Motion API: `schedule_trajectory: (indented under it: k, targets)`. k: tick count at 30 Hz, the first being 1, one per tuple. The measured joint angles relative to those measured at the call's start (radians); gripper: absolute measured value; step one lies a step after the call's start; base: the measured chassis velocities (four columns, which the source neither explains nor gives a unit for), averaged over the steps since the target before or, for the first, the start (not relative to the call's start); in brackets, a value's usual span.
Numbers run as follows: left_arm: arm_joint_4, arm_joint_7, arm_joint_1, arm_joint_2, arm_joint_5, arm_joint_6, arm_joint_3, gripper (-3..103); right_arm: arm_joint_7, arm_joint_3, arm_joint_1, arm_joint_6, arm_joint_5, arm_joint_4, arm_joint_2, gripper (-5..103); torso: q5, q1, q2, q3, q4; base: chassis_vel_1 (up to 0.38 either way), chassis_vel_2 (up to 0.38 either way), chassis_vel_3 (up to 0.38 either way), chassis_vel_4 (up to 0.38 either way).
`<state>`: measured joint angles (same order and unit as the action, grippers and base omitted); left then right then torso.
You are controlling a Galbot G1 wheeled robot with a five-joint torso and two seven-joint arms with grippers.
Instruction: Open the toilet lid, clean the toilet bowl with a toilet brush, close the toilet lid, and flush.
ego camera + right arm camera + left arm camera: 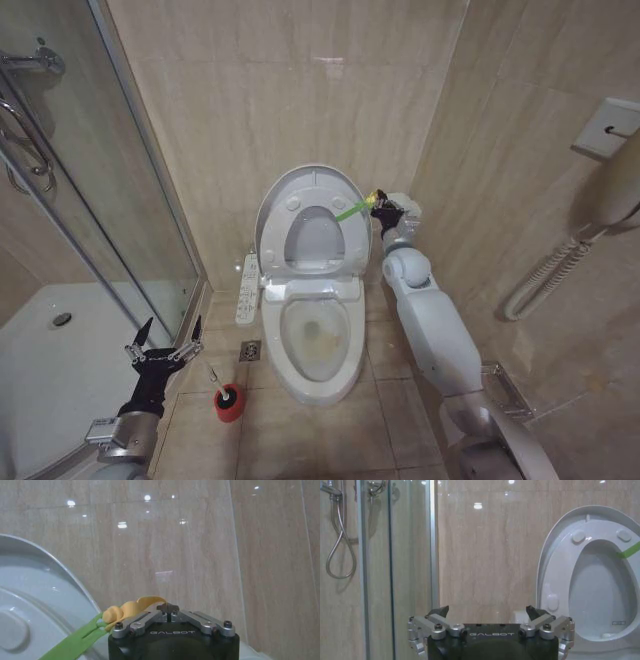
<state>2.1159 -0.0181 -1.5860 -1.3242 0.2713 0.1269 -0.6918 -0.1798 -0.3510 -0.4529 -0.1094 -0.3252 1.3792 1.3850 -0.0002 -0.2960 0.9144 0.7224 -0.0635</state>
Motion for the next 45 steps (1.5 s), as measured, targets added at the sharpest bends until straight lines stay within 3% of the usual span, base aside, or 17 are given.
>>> schedule_trajectory:
  k: [26,45]
  targets:
    - [0.0,0.0,0.0,0.0,0.0,0.0,0.0,100,0.011,0.006,-0.012,0.017,-0.019,0.022,-0.011,0,0.0001,0.0,0.0,0.0,-0.0001,-0.013,0.011,0.011,-0.013]
    - [0.0,0.0,0.001,0.0,0.0,0.0,0.0,100,0.02,-0.036,-0.061,0.022,-0.022,0.082,-0.037,2,0.0002,-0.001,-0.001,0.001,0.0001,-0.206,0.212,0.202,-0.201]
